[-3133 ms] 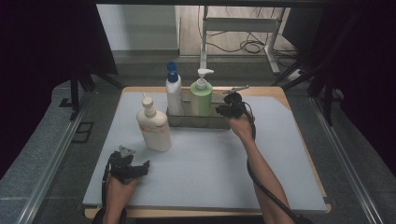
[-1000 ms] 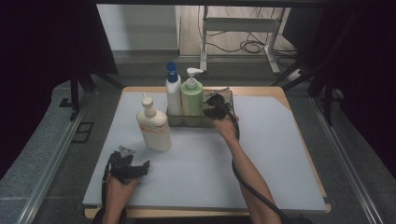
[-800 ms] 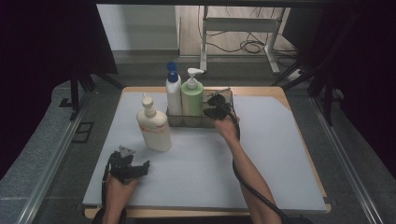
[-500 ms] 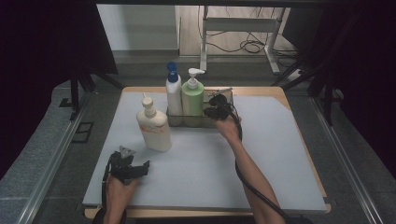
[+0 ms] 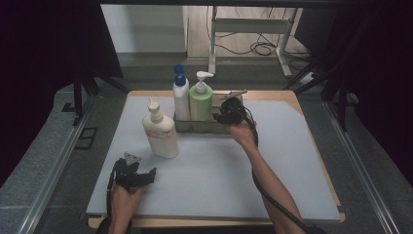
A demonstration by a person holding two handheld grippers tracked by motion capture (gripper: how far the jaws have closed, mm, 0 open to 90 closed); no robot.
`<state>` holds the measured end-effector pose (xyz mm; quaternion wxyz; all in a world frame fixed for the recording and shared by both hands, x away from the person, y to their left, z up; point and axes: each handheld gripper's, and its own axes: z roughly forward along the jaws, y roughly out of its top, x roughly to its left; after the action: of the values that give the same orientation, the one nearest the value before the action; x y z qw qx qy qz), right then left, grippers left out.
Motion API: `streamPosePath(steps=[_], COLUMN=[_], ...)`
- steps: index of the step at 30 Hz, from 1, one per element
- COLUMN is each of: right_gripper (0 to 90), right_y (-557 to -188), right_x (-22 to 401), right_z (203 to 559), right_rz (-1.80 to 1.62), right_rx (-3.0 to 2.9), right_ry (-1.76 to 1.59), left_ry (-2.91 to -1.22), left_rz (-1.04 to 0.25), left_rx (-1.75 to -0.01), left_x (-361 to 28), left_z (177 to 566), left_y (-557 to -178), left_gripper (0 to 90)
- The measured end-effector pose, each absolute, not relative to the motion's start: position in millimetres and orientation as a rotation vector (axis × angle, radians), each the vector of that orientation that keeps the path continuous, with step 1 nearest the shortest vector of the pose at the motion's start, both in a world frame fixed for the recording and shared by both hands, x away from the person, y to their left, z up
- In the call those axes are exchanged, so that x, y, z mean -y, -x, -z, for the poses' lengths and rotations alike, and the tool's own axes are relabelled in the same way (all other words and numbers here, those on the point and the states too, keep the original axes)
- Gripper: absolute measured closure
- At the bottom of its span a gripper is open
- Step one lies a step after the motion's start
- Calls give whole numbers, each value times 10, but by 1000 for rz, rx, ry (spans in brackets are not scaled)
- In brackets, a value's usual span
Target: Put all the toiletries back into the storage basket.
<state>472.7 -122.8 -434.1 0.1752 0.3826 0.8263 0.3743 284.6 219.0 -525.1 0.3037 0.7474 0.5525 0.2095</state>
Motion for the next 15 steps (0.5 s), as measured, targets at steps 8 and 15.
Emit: streamPosePath(steps=[8,15], right_gripper=[389,249], right_y=[-4564,-4414], right_x=[1282,1350], right_z=[4230,4189], right_rz=[-1082,-1092], right_rx=[-2351,-2367], right_ry=[-1029,-982], left_ry=[-1979,-1978], left_rz=[-551,-551], left_rx=[-1465,-1465], left_x=[-2191,-2192], left_z=[5252,5252], left_y=[-2848,-2849], left_gripper=[128,127])
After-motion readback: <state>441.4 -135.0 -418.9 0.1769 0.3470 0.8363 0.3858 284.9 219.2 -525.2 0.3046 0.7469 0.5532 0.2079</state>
